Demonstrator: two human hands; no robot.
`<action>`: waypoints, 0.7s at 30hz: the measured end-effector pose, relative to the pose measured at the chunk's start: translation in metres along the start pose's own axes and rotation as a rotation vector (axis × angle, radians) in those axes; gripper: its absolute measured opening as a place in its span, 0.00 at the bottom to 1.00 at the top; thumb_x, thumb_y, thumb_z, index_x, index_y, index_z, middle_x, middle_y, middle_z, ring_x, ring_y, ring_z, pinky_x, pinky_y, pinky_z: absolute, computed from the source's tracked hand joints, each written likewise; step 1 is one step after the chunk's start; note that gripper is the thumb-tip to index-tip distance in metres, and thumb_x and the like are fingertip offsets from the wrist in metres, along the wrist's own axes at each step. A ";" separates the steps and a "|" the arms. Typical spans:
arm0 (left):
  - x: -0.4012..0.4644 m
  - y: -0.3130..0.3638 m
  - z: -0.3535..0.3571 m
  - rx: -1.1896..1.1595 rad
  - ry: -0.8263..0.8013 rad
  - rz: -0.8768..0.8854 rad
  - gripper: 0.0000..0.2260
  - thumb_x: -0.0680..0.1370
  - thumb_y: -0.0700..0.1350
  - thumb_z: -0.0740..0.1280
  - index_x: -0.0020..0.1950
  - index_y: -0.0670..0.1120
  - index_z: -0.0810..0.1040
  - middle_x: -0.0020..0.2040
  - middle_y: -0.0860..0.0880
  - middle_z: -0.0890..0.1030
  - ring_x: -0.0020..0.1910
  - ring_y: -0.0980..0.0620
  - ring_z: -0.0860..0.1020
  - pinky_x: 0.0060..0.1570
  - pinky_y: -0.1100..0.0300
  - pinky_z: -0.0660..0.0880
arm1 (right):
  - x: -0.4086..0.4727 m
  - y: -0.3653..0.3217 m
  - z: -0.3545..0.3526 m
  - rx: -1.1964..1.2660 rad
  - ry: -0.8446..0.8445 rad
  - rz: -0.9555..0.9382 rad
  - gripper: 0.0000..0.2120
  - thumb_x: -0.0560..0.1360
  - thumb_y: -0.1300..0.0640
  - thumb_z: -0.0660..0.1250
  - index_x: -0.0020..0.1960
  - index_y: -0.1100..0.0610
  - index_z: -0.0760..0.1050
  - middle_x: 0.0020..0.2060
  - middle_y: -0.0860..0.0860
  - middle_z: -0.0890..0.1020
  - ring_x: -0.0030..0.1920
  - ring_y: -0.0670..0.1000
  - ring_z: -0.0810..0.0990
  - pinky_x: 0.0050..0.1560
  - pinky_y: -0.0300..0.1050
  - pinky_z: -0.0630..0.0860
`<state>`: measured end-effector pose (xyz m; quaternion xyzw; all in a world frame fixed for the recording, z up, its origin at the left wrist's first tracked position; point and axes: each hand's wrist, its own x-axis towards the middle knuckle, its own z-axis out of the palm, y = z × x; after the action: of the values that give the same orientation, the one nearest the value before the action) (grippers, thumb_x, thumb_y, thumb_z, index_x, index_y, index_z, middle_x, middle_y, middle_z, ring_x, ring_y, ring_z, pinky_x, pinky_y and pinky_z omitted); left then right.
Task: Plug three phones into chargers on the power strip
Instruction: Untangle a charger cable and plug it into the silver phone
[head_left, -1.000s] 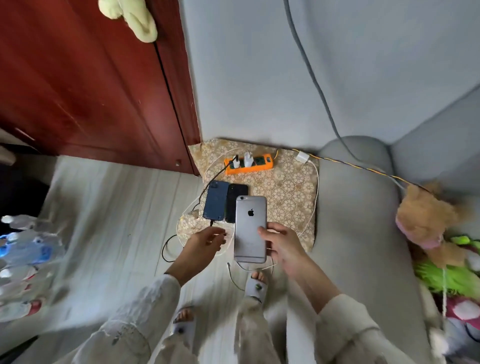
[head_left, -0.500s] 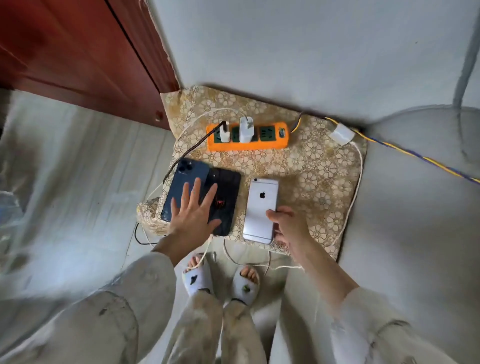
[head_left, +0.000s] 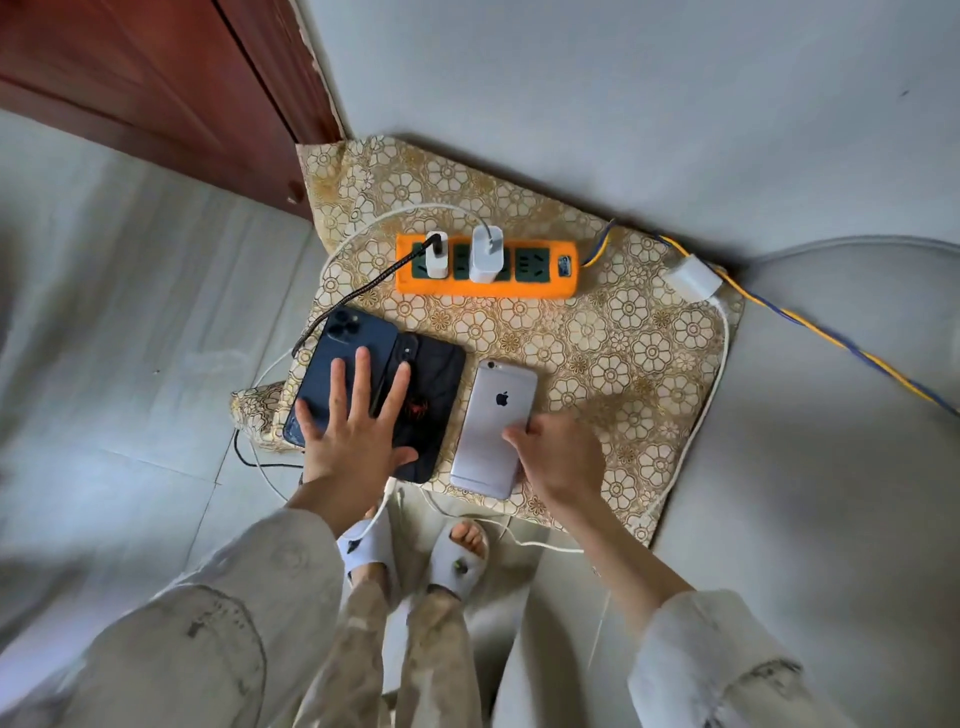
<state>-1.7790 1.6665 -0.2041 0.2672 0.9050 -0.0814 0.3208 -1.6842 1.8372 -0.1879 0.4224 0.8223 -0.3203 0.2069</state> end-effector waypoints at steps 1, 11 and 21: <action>0.000 0.000 0.001 -0.003 0.002 -0.004 0.41 0.74 0.63 0.56 0.66 0.56 0.24 0.75 0.43 0.32 0.74 0.41 0.35 0.69 0.33 0.52 | 0.004 0.001 -0.005 -0.058 -0.009 -0.012 0.15 0.74 0.49 0.65 0.34 0.58 0.75 0.26 0.48 0.73 0.27 0.48 0.72 0.28 0.37 0.63; 0.002 0.002 0.005 0.019 -0.021 -0.007 0.43 0.74 0.63 0.56 0.63 0.56 0.19 0.73 0.43 0.28 0.73 0.40 0.33 0.68 0.33 0.52 | 0.099 0.023 -0.111 -0.249 0.604 0.021 0.17 0.74 0.61 0.63 0.61 0.64 0.67 0.60 0.64 0.72 0.62 0.64 0.69 0.59 0.55 0.65; 0.001 0.003 0.004 0.063 -0.042 -0.008 0.43 0.74 0.64 0.55 0.63 0.55 0.19 0.67 0.44 0.23 0.73 0.40 0.33 0.68 0.34 0.52 | 0.117 0.029 -0.119 -0.312 0.561 0.019 0.15 0.75 0.59 0.63 0.59 0.65 0.68 0.58 0.64 0.74 0.61 0.63 0.71 0.57 0.56 0.66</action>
<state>-1.7756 1.6683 -0.2080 0.2720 0.8961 -0.1167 0.3309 -1.7343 1.9990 -0.1856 0.4650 0.8825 -0.0596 0.0374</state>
